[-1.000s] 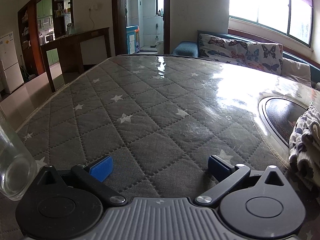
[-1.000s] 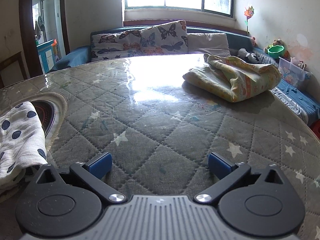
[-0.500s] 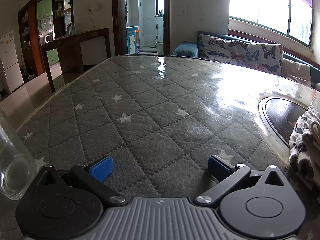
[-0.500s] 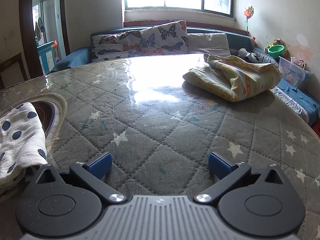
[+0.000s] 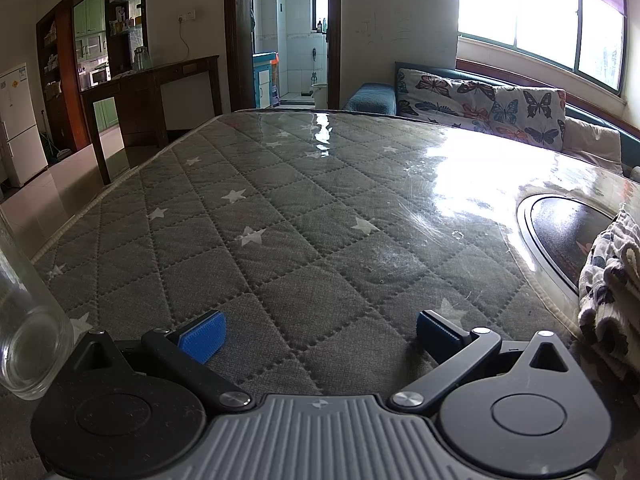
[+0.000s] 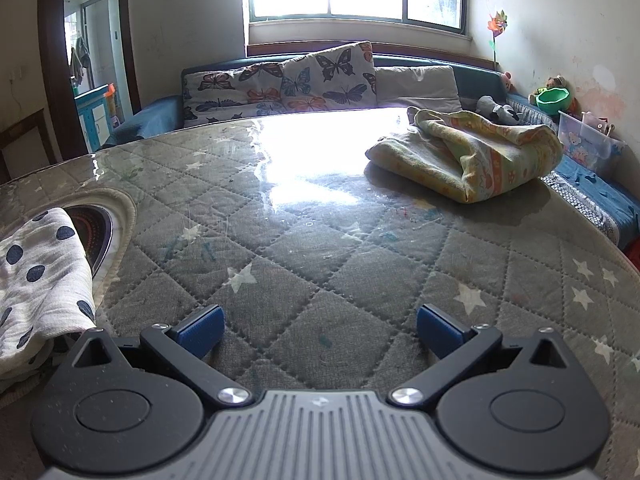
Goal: Fold clothes
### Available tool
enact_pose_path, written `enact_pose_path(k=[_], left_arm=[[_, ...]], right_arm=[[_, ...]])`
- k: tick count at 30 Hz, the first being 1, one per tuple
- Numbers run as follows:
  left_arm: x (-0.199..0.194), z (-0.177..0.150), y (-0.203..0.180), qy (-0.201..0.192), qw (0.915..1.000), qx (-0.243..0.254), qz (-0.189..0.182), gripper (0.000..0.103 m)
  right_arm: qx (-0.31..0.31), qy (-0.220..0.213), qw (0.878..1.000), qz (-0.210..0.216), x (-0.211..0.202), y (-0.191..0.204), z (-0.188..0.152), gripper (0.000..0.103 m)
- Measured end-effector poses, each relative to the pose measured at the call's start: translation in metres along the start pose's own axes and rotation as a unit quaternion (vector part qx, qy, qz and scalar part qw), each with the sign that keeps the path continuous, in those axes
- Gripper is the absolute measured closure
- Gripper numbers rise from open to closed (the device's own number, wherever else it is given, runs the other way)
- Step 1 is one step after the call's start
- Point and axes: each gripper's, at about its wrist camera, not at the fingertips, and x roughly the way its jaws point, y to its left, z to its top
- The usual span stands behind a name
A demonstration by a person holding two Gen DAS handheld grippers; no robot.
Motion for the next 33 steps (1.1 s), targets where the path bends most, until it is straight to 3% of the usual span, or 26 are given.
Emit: enact_pose_path(k=[33], left_arm=[[0.002, -0.001, -0.001, 0.000, 1.0000, -0.002, 0.000, 0.000]], right_arm=[[-0.004, 0.000, 1.000, -0.003, -0.006, 0.014, -0.004, 0.000]])
